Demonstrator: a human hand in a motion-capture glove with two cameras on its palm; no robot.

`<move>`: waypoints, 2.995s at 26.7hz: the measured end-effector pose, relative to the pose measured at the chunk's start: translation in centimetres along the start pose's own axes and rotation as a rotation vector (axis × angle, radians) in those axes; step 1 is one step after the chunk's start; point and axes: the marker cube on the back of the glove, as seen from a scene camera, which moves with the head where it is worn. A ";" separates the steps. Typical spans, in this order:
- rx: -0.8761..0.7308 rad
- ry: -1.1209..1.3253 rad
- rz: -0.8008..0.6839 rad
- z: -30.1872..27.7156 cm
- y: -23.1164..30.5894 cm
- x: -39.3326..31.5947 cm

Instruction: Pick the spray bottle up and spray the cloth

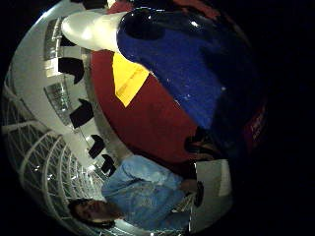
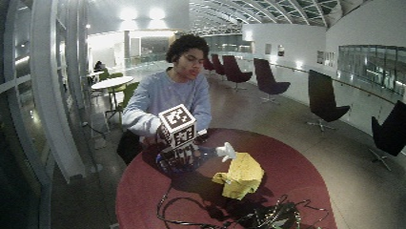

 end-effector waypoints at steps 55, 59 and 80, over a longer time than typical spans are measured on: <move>0.346 -0.947 -0.781 12.0 5.5 -30.0; 0.331 -0.915 -0.804 13.8 5.4 -31.7; 0.297 -0.707 -0.959 14.2 6.6 -28.5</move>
